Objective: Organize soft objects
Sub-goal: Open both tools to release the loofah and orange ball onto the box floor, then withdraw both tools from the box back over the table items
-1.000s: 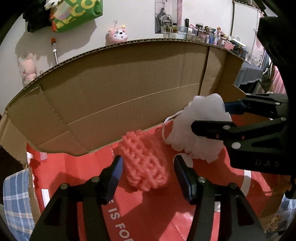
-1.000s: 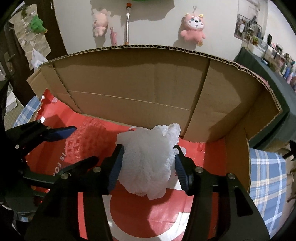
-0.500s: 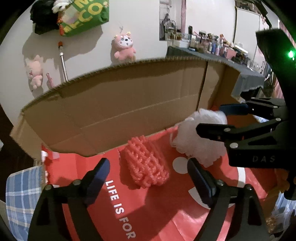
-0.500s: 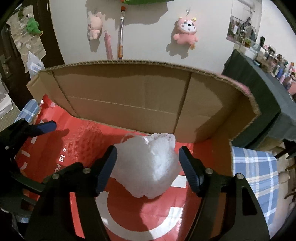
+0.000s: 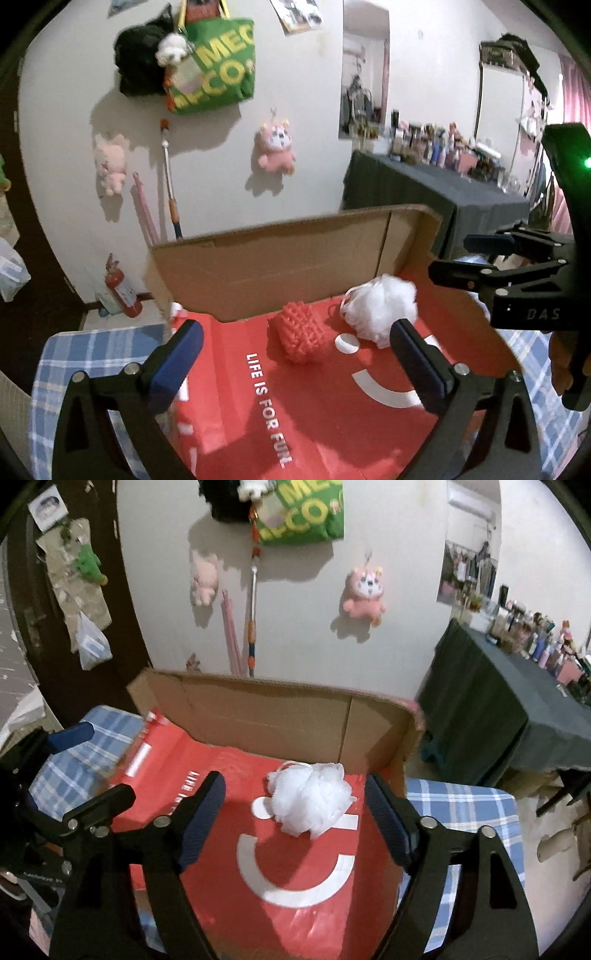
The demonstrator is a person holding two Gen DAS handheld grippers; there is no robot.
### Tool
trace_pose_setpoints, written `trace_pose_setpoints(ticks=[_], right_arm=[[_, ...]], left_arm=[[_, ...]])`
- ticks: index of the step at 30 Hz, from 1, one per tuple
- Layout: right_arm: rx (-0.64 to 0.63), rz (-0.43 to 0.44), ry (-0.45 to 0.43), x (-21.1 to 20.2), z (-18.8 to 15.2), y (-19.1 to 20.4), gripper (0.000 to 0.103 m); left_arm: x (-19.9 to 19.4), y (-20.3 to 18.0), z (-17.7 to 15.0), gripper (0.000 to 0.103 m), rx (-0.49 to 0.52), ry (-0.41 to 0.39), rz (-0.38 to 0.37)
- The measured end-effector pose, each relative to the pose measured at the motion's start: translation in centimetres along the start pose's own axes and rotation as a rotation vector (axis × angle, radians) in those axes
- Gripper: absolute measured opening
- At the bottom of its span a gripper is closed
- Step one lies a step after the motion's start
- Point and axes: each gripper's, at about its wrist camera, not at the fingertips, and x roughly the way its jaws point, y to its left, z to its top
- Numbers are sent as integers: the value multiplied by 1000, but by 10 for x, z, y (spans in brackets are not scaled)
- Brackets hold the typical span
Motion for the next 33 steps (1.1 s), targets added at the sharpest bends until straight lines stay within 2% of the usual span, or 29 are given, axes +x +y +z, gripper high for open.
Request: trace_pose_setpoints(ticks=[3, 6, 7, 9, 16, 19, 23, 29, 33], right_arm=[[3, 11, -59, -35, -5, 4, 80], [13, 28, -111, -69, -15, 10, 81], [15, 27, -131, -81, -20, 12, 84], [13, 28, -164, -99, -28, 14, 89], [0, 23, -276, -164, -66, 23, 89], [-16, 16, -319, -187, -84, 29, 89], [-46, -4, -374, -214, -113, 39, 94], [-44, -7, -431, -243, -166, 52, 94], [-42, -56, -468, -254, -201, 59, 95]], left_arm=[[-32, -2, -1, 103, -31, -41, 26], [-67, -3, -6, 103, -70, -82, 21], [-77, -4, -9, 103, -73, -97, 26], [-97, -8, -14, 103, -67, -136, 45], [-160, -24, -41, 103, -46, -266, 112], [-185, -31, -54, 103, -49, -313, 108], [-210, -41, -71, 103, -48, -363, 109], [-245, -57, -105, 103, -34, -447, 128], [-258, -70, -133, 103, -25, -466, 107]])
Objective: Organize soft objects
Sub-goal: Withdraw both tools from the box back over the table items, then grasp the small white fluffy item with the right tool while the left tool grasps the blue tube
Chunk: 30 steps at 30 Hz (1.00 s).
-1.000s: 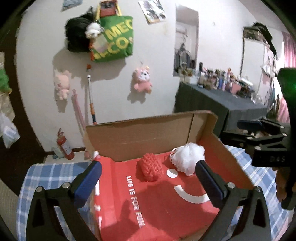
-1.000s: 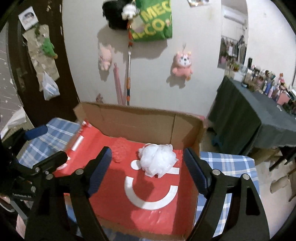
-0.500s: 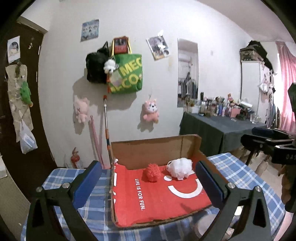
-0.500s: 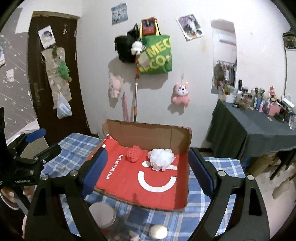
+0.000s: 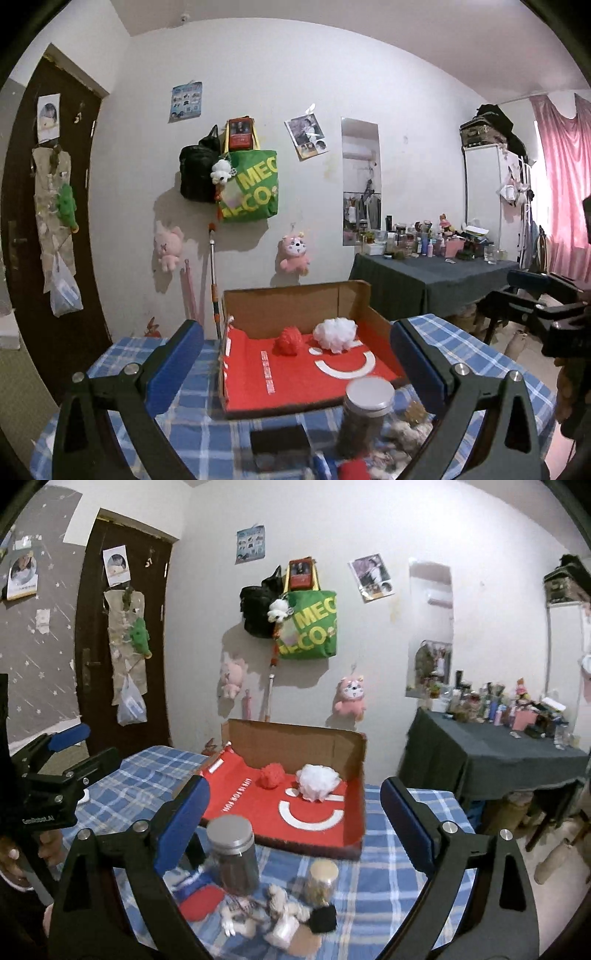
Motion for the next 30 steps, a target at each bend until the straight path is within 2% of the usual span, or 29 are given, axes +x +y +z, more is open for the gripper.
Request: trace_pose_setpoints(ticks=[7, 13, 17, 23, 30], right_arm=[[-14, -101, -29, -23, -47, 14, 98], [-27, -174, -29, -27, -87, 24, 98], [-15, -180, 10, -22, -109, 25, 98], [20, -167, 83, -8, -139, 25, 98], [44, -170, 167, 13, -165, 23, 98]], left_arm=[[-22, -15, -42, 103, -30, 35, -16], [-28, -28, -80, 103, 2, 60, 7], [-28, -33, -99, 103, 0, 100, -11], [-25, -34, -128, 103, -7, 129, 14], [-7, -32, -159, 103, -34, 231, 27]])
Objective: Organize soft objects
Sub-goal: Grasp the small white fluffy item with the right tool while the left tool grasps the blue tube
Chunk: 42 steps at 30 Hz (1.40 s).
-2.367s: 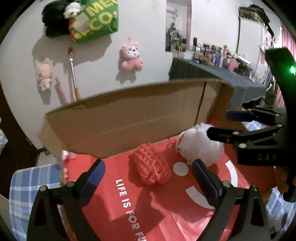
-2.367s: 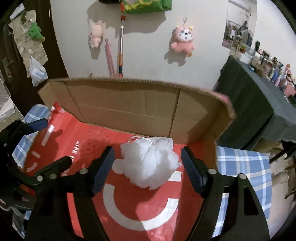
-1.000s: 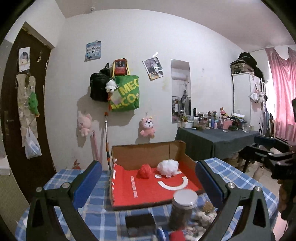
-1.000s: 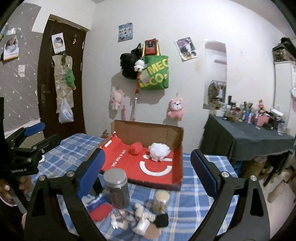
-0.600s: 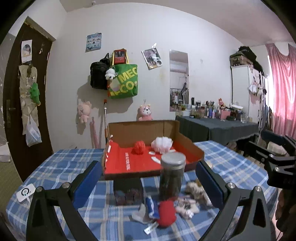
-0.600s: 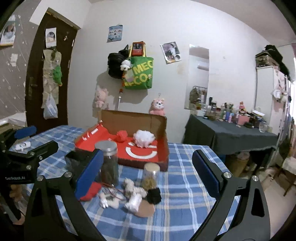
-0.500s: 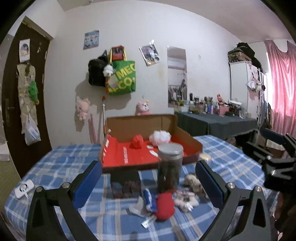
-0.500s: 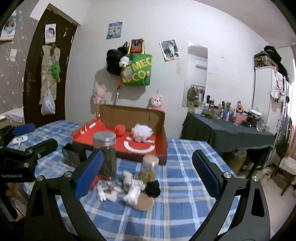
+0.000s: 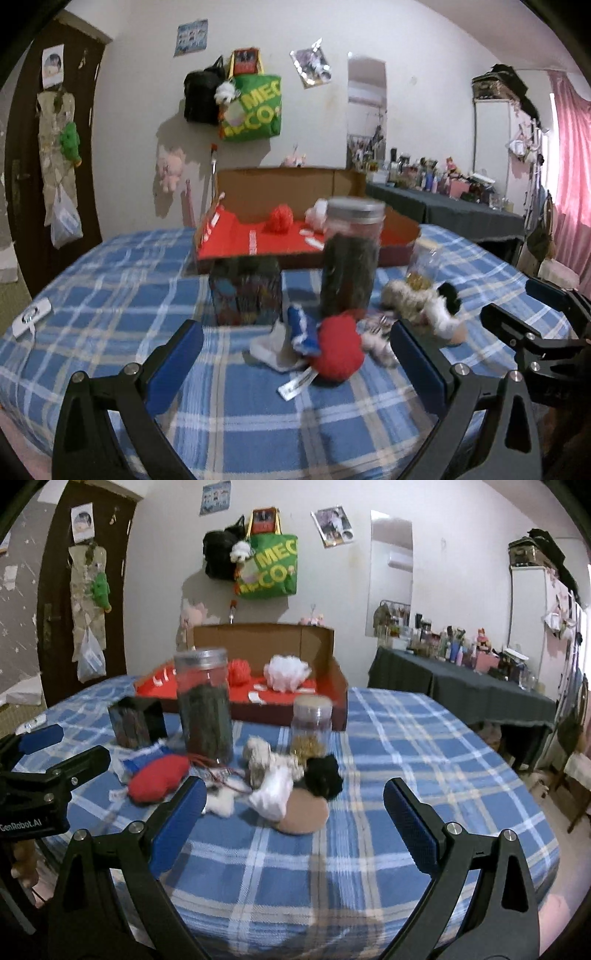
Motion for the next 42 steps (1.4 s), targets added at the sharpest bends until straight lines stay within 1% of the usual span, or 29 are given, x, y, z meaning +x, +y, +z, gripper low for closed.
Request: trace_pose_setpoints(ticks=[6, 11, 19, 25, 28, 30, 31, 32, 33, 34, 35, 36, 37, 38, 39, 40, 41, 42], right_arm=[[18, 10, 56, 17, -14, 0, 98], [35, 22, 88, 27, -19, -1, 98], [51, 36, 102, 34, -17, -4, 98], [43, 45, 97, 44, -5, -4, 98], [38, 50, 92, 49, 1, -2, 98], [26, 51, 88, 52, 4, -1, 94], [18, 51, 90, 55, 5, 0, 88], [9, 51, 94, 57, 6, 2, 80], [0, 55, 102, 61, 6, 3, 76], [-4, 61, 111, 63, 6, 4, 68], [-6, 69, 120, 66, 6, 5, 58], [-3, 83, 130, 69, 4, 5, 51], [-2, 94, 139, 71, 3, 5, 37], [-1, 105, 149, 74, 2, 6, 27], [4, 122, 157, 75, 0, 5, 26], [9, 138, 157, 75, -1, 5, 19], [12, 141, 146, 73, -2, 4, 16], [7, 141, 138, 71, -2, 5, 16]], left_arm=[[21, 6, -19, 103, -23, 83, 4], [32, 7, -29, 103, -24, 121, 8], [37, 9, -26, 103, -18, 125, 8], [43, 12, -14, 103, -13, 123, 14], [47, 11, -7, 99, 10, 112, 15], [50, 10, -3, 93, 25, 109, 9], [52, 9, -1, 91, 33, 110, 2], [55, 8, 1, 87, 42, 112, -5], [57, 8, 1, 80, 48, 115, -9], [60, 7, 2, 76, 52, 119, -14], [63, 8, 3, 68, 54, 126, -20], [66, 8, 3, 56, 55, 136, -29], [69, 8, 4, 48, 56, 146, -38], [72, 7, 3, 32, 58, 158, -50], [75, 7, 3, 20, 59, 168, -59], [77, 7, 2, 20, 62, 177, -73], [78, 7, 1, 19, 62, 187, -84], [80, 7, -1, 17, 61, 200, -94]])
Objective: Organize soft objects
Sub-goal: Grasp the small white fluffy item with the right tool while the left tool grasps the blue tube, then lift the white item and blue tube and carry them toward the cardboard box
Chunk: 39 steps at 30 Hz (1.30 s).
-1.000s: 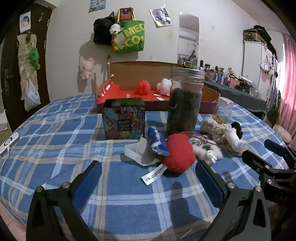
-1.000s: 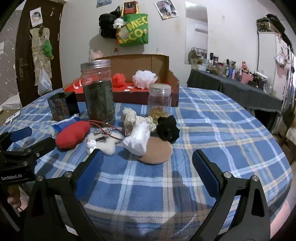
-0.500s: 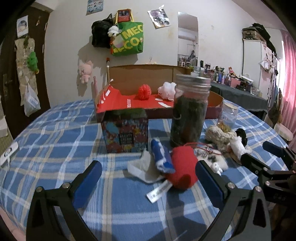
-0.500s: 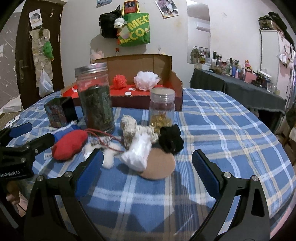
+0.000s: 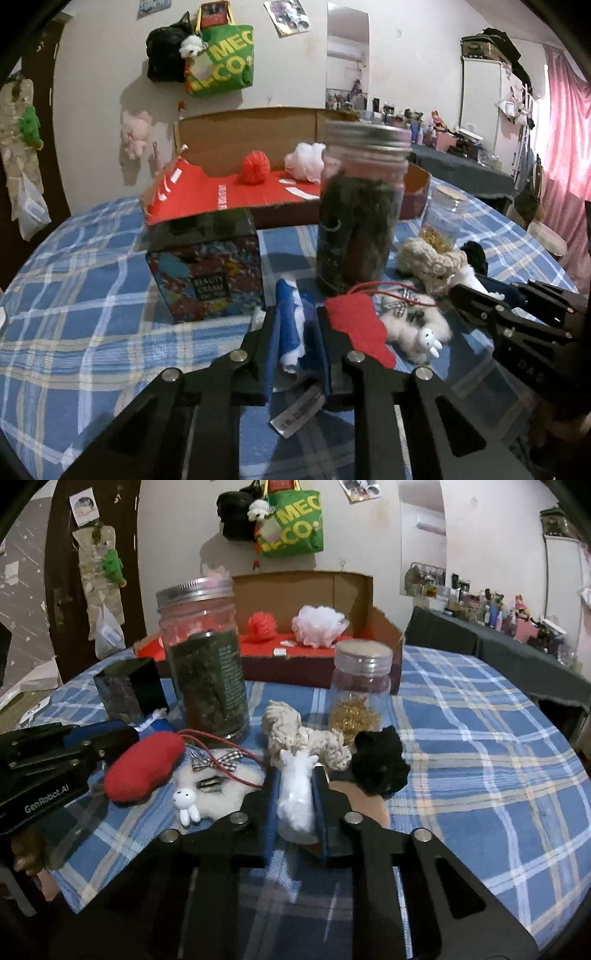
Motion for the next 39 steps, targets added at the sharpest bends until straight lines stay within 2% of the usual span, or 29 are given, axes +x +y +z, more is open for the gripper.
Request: trace_pose_setpoints(ticks=[3, 10, 22, 24, 26, 39], right_arm=[[-11, 10, -23, -6, 2, 2, 15], [-16, 25, -47, -13, 10, 4, 15], [-16, 17, -14, -7, 3, 2, 15], [-17, 14, -14, -6, 1, 1, 15], [-30, 1, -11, -5, -1, 2, 16], [-50, -6, -1, 0, -8, 0, 20]], left_arm=[[-4, 0, 0, 14, 3, -18, -5], [-13, -2, 6, 12, 13, -47, -19], [-9, -1, -1, 13, 22, -18, -16], [-9, -1, -2, 25, 30, -17, -14], [-8, 0, -3, 31, 35, -15, -17], [-4, 1, -5, 32, 33, -7, -23]])
